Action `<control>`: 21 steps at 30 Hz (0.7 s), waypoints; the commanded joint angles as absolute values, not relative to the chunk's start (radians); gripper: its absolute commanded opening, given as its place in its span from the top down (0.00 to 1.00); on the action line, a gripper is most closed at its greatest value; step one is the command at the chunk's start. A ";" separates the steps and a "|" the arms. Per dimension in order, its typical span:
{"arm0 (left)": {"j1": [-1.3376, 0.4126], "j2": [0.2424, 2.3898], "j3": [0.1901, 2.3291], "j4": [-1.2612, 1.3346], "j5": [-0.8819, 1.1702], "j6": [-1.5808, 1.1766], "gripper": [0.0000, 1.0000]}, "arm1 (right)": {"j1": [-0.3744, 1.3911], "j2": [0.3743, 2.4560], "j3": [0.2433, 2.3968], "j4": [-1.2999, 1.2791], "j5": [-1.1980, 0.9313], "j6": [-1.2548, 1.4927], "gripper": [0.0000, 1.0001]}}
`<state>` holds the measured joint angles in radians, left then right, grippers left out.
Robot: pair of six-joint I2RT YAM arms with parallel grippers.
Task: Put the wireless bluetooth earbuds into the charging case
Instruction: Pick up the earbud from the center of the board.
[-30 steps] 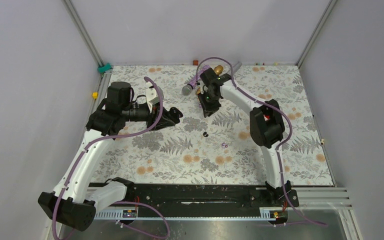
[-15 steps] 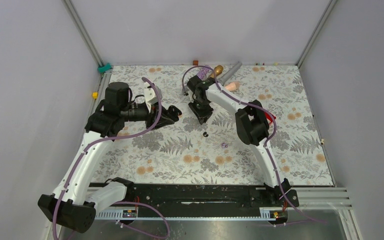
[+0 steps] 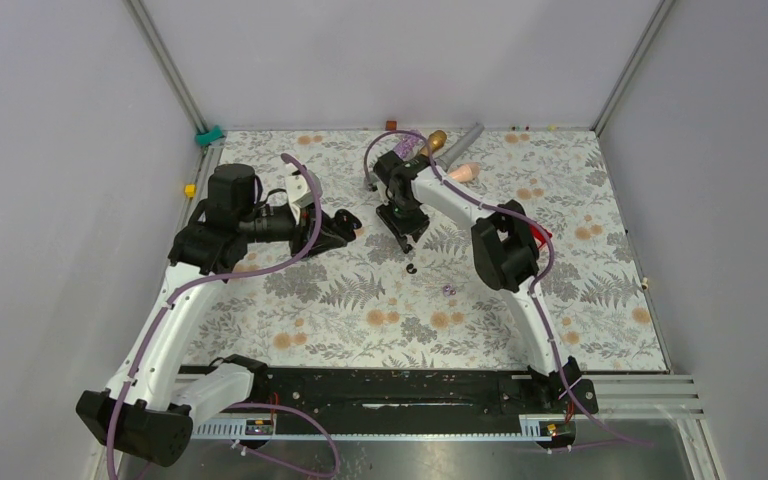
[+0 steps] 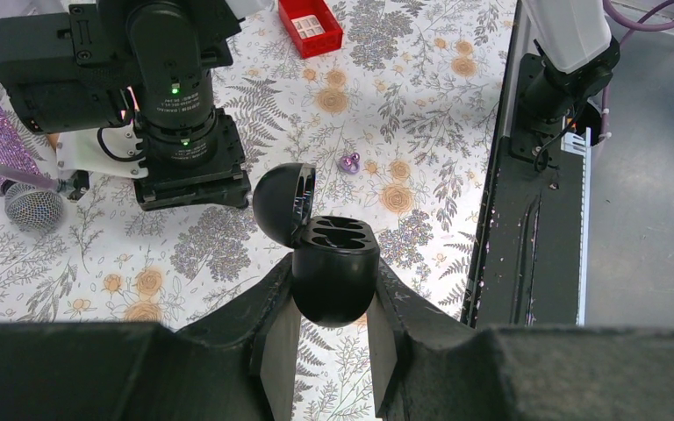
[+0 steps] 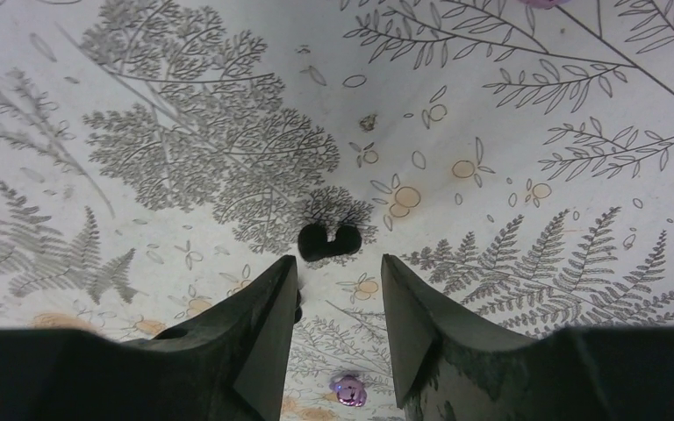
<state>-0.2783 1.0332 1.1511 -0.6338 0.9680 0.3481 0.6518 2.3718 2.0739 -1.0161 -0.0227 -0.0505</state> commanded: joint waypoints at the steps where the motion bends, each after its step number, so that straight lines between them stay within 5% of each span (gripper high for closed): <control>1: -0.270 1.006 1.142 -0.585 0.985 0.352 1.00 | 0.672 2.262 2.061 -1.019 -0.094 -0.008 0.52; 21: -0.255 1.005 1.137 -0.583 0.993 0.354 1.00 | 0.676 2.142 1.784 -0.911 -0.218 0.058 0.55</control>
<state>-0.2600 1.0203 1.1362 -0.6327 0.9691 0.3477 0.6682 2.2383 1.7832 -0.9543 -0.2043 0.0769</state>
